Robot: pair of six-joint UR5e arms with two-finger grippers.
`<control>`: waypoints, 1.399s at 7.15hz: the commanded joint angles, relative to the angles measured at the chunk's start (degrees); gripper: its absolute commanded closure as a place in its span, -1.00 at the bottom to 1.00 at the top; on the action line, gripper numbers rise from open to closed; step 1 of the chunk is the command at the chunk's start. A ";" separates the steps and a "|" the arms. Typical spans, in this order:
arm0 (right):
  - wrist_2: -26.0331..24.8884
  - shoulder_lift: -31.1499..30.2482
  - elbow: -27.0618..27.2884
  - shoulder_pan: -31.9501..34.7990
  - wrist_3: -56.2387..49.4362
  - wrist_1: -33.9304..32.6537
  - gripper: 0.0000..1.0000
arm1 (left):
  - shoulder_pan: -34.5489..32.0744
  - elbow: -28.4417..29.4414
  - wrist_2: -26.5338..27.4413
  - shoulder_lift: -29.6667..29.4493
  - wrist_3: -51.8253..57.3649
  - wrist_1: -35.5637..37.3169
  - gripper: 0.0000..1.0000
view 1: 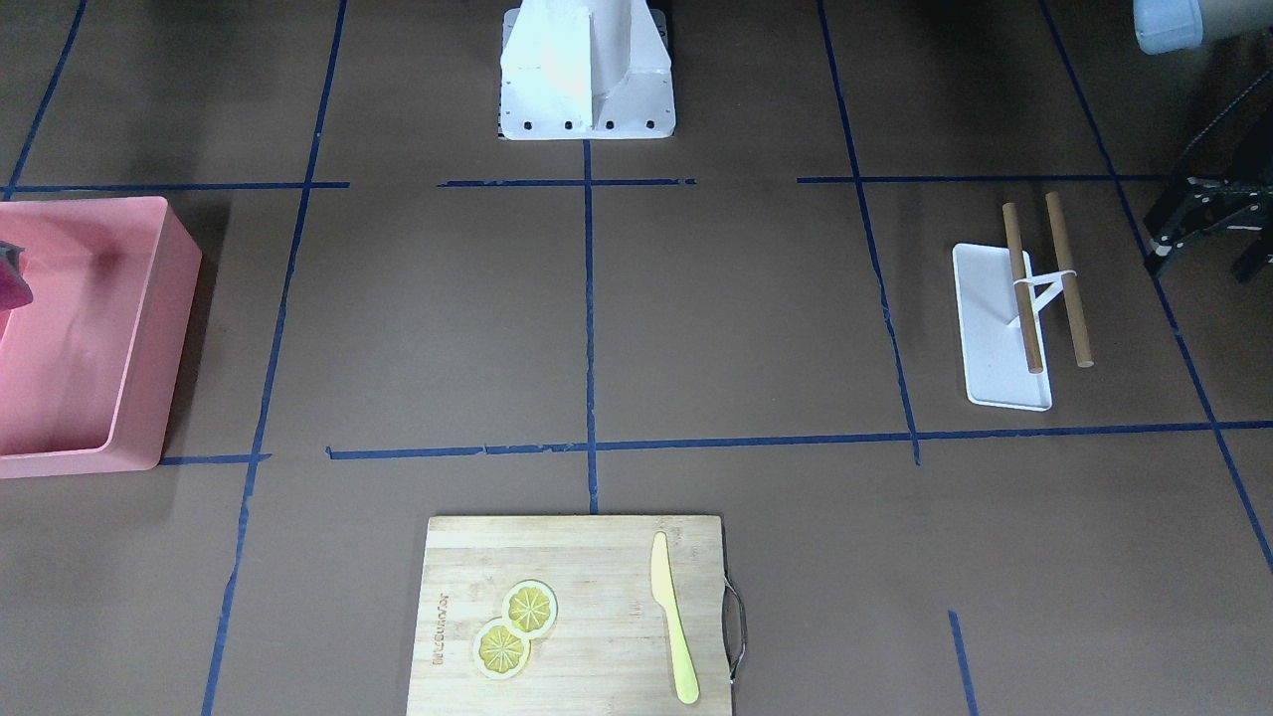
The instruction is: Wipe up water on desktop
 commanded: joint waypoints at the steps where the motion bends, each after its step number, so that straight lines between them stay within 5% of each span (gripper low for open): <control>1: -0.79 0.59 -3.94 0.27 -1.82 0.70 0.49 | -0.44 0.03 -3.83 2.30 0.09 -0.04 -0.99; 2: -0.62 0.51 -4.13 0.35 -1.64 0.79 -0.99 | -1.22 0.12 -4.29 3.62 0.44 -0.30 -0.99; 4: -0.27 0.59 -4.22 0.79 -2.25 0.79 -1.00 | -6.03 3.26 -5.17 4.42 12.95 2.05 -0.99; 6: 3.49 0.85 -4.48 5.69 -4.18 0.53 -1.00 | -13.41 11.58 -12.26 4.34 26.05 2.51 -0.99; 10: 7.81 3.23 -11.49 13.97 -11.98 0.17 -1.00 | -16.70 17.78 -13.43 4.34 32.77 7.58 -1.00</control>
